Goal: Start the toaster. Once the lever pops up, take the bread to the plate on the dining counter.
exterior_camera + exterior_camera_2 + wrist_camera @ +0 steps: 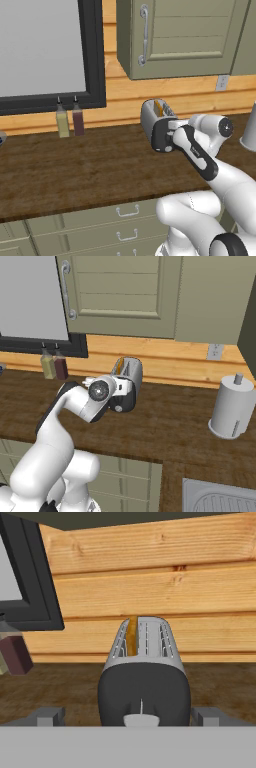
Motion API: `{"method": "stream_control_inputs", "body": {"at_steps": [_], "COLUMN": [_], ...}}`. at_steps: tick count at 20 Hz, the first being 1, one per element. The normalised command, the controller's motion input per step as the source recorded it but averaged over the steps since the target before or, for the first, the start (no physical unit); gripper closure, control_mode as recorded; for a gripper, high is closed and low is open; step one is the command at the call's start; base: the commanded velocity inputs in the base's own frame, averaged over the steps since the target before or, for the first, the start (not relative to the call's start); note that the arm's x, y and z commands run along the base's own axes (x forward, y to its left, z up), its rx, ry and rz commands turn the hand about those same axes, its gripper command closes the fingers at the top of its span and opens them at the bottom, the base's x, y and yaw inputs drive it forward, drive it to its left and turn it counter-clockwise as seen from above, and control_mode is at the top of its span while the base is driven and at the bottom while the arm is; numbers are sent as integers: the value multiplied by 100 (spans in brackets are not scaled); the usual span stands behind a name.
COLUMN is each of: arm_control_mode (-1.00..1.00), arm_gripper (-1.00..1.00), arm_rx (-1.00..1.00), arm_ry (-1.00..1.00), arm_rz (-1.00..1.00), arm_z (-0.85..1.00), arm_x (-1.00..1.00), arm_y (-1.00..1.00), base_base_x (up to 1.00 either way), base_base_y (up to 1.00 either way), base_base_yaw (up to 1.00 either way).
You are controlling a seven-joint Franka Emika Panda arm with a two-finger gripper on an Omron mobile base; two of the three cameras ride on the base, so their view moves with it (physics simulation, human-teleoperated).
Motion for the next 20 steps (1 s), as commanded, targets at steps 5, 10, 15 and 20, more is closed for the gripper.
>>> {"method": "stream_control_inputs", "body": {"at_steps": [5, 10, 15, 20], "arm_control_mode": [-100, -100, -100, -100], "arm_gripper": [-100, -100, -100, -100], "arm_rx": [0, 0, -1, -1], "arm_ry": [0, 2, 1, 0], "arm_rz": [0, -1, -1, 0], "arm_z": [1, 14, 9, 0], "arm_x": [12, 40, 63, 65], "arm_y": [0, 5, 8, 4], "base_base_x": [0, 0, 0, 0], "base_base_y": [0, 0, 0, 0], "base_base_yaw": [0, 0, 0, 0]}}
